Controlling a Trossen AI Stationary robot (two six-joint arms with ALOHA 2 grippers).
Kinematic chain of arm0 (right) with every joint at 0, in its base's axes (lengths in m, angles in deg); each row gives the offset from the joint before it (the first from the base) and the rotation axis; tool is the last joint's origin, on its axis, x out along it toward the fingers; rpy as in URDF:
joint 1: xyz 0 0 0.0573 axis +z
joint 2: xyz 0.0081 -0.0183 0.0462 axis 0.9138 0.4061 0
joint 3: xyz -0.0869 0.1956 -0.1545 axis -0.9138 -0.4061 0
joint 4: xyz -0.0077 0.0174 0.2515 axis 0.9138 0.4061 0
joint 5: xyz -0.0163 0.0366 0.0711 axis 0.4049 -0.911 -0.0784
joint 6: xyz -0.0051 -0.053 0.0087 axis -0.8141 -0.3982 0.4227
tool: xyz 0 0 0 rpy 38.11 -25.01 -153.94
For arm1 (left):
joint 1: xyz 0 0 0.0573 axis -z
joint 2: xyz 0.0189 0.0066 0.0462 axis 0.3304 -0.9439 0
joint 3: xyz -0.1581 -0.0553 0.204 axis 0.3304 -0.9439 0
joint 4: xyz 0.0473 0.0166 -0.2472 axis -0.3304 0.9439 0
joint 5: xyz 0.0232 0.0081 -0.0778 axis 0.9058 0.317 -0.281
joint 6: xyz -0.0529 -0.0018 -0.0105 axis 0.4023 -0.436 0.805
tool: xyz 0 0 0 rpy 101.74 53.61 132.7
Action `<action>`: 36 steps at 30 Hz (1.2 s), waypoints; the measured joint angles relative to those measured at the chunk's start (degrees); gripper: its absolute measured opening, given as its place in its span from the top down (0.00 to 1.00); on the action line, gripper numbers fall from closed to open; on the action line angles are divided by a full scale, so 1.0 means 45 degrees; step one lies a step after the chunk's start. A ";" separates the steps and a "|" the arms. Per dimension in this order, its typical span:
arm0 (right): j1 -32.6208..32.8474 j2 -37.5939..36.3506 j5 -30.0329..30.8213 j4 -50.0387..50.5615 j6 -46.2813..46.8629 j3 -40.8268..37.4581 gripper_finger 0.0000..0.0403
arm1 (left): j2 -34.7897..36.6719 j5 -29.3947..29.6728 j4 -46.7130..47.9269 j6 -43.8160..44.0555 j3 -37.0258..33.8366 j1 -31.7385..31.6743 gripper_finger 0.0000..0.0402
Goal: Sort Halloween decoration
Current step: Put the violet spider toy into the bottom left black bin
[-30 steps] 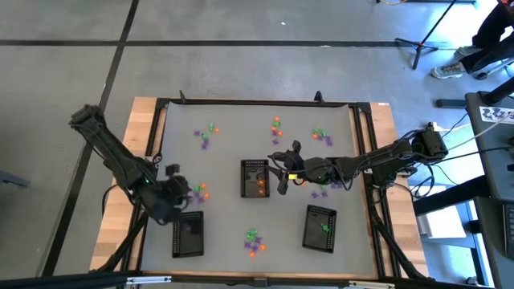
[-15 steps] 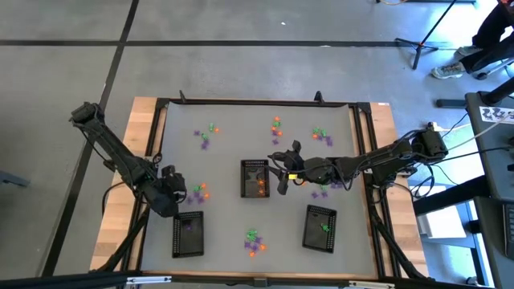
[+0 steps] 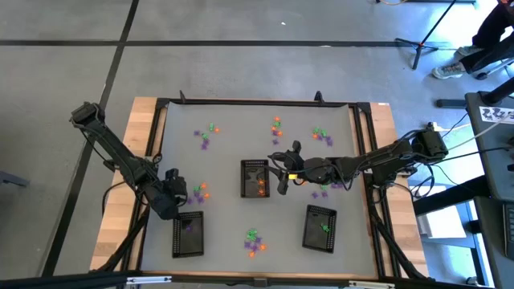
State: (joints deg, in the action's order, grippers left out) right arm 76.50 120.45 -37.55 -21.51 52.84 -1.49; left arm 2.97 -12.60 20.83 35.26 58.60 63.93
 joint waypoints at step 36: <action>0.0000 0.0002 0.0109 0.0229 0.0000 0.0000 0.58 | -0.1075 -0.1273 -0.0607 -0.3199 -0.0005 -0.1519 0.75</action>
State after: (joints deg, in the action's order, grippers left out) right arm 76.50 120.46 -37.05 -20.48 52.84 -1.49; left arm -1.87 -18.33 18.09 20.87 58.58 57.10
